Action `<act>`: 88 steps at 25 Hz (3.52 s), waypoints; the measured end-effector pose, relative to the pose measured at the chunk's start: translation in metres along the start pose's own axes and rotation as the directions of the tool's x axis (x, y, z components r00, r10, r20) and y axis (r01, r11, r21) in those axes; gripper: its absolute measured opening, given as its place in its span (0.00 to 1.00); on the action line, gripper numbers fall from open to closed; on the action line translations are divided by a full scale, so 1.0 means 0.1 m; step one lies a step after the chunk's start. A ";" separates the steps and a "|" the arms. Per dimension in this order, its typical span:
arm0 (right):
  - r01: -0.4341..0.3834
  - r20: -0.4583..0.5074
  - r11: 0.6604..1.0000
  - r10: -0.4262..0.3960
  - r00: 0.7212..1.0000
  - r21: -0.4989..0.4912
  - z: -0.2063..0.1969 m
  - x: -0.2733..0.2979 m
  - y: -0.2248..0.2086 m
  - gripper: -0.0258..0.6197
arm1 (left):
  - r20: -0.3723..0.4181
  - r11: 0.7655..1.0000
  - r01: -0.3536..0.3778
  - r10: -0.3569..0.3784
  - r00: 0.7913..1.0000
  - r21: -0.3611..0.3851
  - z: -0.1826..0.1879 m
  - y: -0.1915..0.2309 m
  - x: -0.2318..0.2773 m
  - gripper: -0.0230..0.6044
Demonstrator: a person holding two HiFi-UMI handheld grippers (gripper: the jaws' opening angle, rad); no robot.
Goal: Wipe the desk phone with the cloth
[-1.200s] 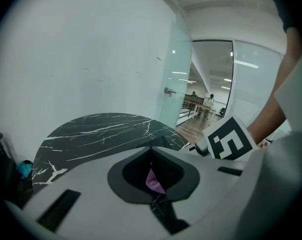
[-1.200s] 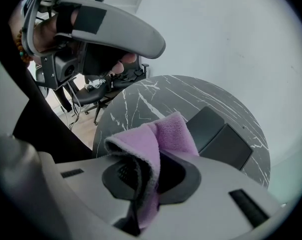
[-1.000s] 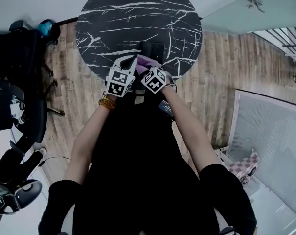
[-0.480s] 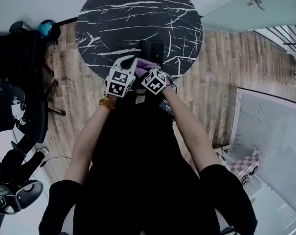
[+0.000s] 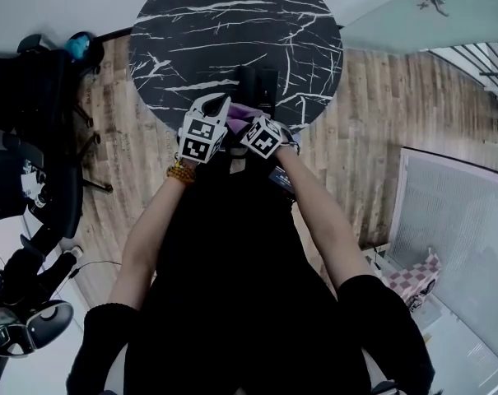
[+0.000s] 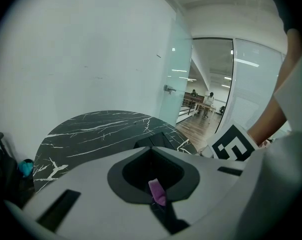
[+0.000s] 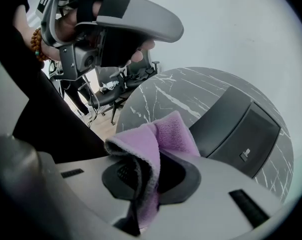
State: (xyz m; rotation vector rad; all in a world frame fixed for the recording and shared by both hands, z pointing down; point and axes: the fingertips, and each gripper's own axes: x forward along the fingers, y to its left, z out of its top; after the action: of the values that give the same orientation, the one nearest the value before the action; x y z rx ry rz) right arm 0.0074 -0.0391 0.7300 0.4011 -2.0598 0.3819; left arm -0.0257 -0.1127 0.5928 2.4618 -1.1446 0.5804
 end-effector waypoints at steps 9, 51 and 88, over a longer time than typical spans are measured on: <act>-0.137 -0.036 0.988 0.140 0.990 0.078 -0.12 0.06 0.16 0.13 | -0.003 1.000 -0.005 0.004 1.000 -0.014 -0.03 -0.02 0.00 0.06; 0.289 0.158 0.925 -0.255 0.954 -0.248 0.65 -0.60 -1.40 0.13 | 0.002 0.996 -0.070 0.070 0.998 -0.050 0.15 0.16 0.21 0.06; 0.232 0.136 0.970 -0.222 0.966 -0.070 0.50 -0.50 -1.23 0.13 | -0.016 0.999 -0.033 0.033 0.999 -0.043 0.05 0.16 0.22 0.06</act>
State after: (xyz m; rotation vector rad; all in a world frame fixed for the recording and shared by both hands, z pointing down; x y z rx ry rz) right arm 0.0461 -0.1643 0.6755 0.6166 -2.1166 0.1320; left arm -0.0243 -0.1388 0.6021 2.4023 -1.1816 0.5773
